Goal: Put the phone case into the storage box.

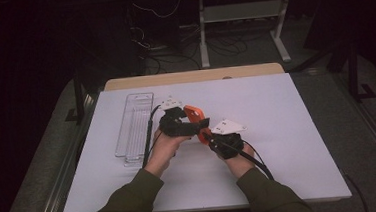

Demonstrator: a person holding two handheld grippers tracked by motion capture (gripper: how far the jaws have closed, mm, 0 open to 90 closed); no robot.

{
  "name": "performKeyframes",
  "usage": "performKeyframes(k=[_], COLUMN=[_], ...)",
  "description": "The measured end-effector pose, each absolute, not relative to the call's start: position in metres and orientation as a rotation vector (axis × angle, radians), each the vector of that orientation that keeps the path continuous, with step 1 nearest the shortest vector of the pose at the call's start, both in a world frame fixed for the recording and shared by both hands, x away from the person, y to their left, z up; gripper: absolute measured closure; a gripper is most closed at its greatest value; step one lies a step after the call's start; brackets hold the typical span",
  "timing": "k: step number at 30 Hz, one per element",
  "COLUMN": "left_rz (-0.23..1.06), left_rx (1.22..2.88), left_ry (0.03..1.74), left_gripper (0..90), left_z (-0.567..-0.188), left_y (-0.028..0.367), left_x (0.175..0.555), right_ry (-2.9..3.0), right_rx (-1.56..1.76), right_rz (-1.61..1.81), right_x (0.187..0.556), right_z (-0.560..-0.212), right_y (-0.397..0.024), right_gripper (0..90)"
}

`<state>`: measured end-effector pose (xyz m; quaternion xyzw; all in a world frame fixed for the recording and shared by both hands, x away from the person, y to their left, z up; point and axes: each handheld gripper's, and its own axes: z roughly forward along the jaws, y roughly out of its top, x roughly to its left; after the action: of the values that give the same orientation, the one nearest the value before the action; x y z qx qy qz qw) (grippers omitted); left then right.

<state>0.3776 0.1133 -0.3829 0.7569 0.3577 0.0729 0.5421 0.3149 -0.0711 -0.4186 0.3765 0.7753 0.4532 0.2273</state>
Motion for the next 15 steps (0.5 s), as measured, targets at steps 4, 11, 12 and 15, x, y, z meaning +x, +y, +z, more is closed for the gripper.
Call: performKeyframes(k=[4,11,12,15], left_rz=[0.199,0.197,0.198,0.202], left_rx=[1.805,1.811,1.809,1.808], left_ry=[0.847,0.857,0.856,0.852], left_gripper=[14.3,14.5,14.6,14.6], left_z=[-0.3824,-0.3821,-0.3821,-0.3822], left_y=[0.1140,0.1164,0.1163,0.1169], left_x=[0.3776,0.3790,0.3791,0.3797], right_ry=[2.144,2.169,2.176,2.186], right_rx=[1.031,1.033,1.028,1.029], right_rz=[1.253,1.280,1.272,1.276], right_x=[0.3158,0.3190,0.3195,0.3198], right_z=[-0.4184,-0.4167,-0.4167,-0.4162], right_y=[-0.0716,-0.0758,-0.0765,-0.0774], right_gripper=[73.7,54.2,51.2,41.0])
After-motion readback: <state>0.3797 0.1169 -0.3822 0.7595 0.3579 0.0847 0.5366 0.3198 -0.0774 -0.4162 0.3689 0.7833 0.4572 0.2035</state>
